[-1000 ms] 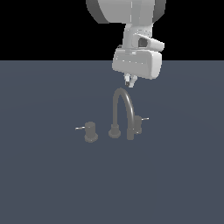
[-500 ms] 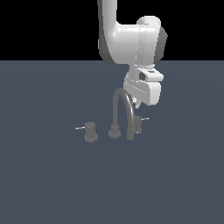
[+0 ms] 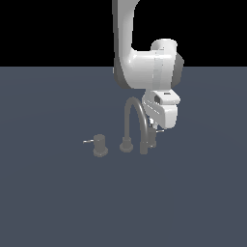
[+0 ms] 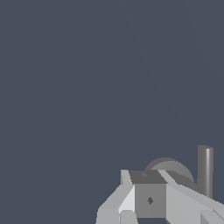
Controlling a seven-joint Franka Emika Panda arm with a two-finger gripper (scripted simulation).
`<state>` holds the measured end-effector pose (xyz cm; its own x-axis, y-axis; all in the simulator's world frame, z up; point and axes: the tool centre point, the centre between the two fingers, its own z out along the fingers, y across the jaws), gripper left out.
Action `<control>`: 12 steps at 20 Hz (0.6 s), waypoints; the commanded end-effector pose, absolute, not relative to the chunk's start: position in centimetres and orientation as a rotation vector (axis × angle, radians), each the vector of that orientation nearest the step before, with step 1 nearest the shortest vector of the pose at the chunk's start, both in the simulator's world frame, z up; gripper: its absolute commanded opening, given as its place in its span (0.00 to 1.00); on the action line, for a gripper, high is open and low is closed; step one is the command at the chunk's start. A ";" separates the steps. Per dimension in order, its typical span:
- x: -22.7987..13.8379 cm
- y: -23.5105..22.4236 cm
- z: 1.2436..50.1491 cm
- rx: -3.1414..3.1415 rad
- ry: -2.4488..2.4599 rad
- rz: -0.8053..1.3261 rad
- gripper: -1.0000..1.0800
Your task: Turn on the faucet by rotating a designated handle.
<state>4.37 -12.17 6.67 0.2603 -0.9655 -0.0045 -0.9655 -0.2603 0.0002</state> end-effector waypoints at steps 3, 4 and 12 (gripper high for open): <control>4.4 -12.4 6.3 -2.484 1.923 0.000 0.00; 4.4 -12.4 6.3 -2.484 1.923 0.000 0.00; 2.4 -14.2 6.3 -2.485 1.922 0.000 0.00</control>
<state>2.95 -13.70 6.29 0.2518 -0.9678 -0.0005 -0.9678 -0.2518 0.0003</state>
